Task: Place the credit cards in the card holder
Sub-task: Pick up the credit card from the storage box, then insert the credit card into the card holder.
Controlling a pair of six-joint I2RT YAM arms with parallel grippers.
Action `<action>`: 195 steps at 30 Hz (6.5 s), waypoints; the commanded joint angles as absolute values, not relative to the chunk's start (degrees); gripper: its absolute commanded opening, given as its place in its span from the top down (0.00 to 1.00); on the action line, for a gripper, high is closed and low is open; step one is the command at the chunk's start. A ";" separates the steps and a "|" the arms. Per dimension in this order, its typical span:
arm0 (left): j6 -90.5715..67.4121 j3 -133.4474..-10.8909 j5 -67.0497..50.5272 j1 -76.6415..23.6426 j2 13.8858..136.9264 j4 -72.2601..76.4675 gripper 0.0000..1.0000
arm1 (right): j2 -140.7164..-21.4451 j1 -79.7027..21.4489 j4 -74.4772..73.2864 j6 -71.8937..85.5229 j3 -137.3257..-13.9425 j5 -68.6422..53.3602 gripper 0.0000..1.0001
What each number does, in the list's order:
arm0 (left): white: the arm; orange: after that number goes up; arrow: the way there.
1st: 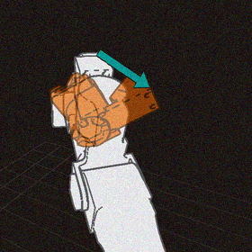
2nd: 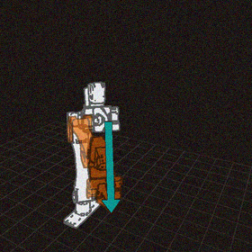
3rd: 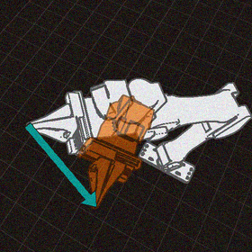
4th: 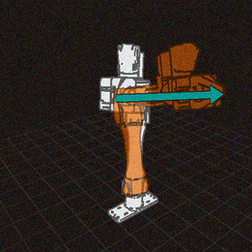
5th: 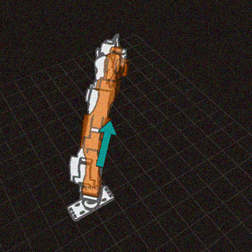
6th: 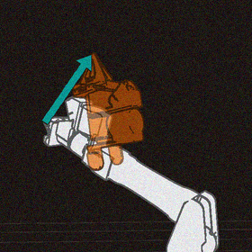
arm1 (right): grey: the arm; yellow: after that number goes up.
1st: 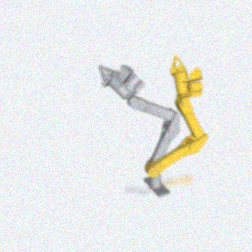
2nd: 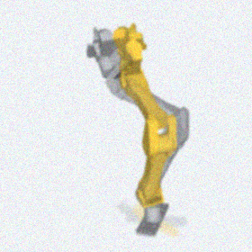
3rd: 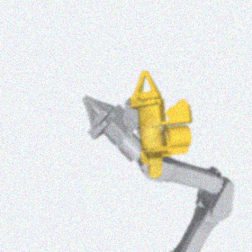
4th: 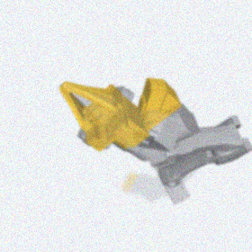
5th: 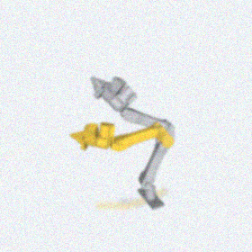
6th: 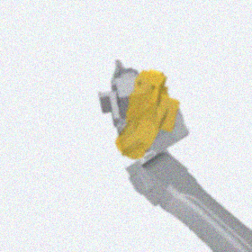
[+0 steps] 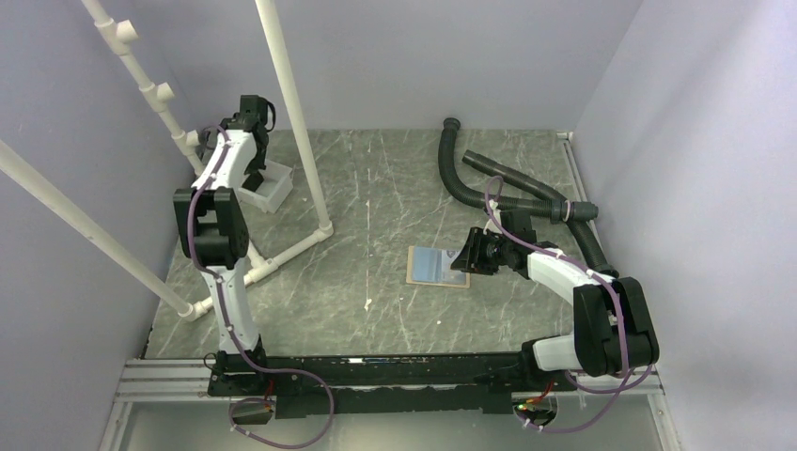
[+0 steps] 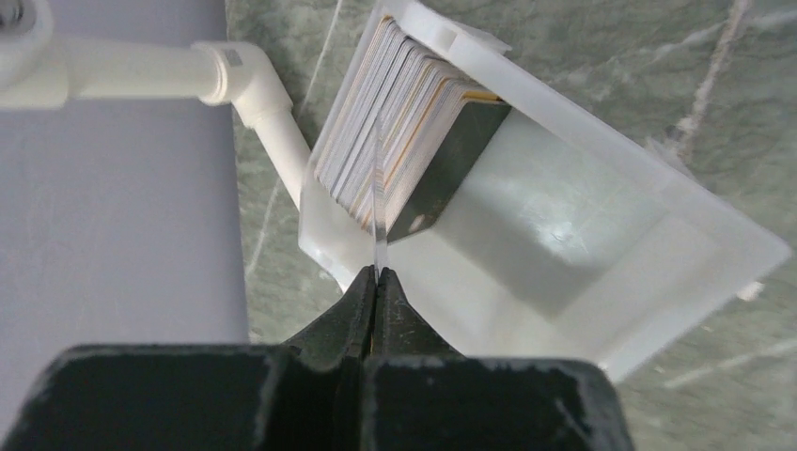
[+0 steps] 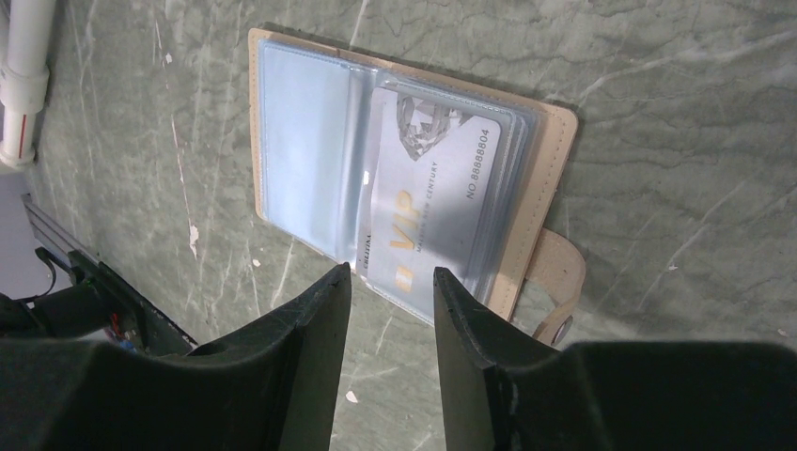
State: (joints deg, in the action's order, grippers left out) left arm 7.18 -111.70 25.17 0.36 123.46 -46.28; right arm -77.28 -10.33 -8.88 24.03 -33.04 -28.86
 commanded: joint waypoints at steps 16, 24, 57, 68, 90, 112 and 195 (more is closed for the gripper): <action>-22.56 -66.28 -22.18 0.62 56.86 -40.86 1.00 | -74.01 -15.42 -8.88 21.70 -34.94 -29.06 0.58; -43.46 -40.76 -59.22 -3.11 38.19 -4.77 1.00 | -69.01 -32.17 1.40 27.20 -39.28 -38.53 0.44; -58.60 -28.04 -42.04 -25.82 51.78 47.45 1.00 | -66.10 -34.58 51.09 63.12 -37.44 -45.14 0.44; -60.88 -27.84 -43.37 -26.55 54.95 51.35 1.00 | -68.82 -34.48 50.01 64.86 -39.05 -44.41 0.91; -34.97 -59.43 -18.68 -45.98 88.92 -5.38 0.79 | -71.84 -4.17 -9.95 28.09 -31.91 -50.22 1.00; -37.76 -67.93 -13.43 -44.76 111.66 -10.73 1.00 | -85.18 1.49 6.43 30.54 -27.08 -53.28 1.00; -37.25 -66.88 -11.39 -42.06 111.02 -15.10 1.00 | -88.30 -13.04 -0.26 27.21 -36.20 -29.69 0.65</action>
State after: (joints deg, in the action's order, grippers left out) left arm -38.11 -66.74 -13.91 -41.60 109.40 -13.61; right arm -86.06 -11.31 0.16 28.21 -34.94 -31.46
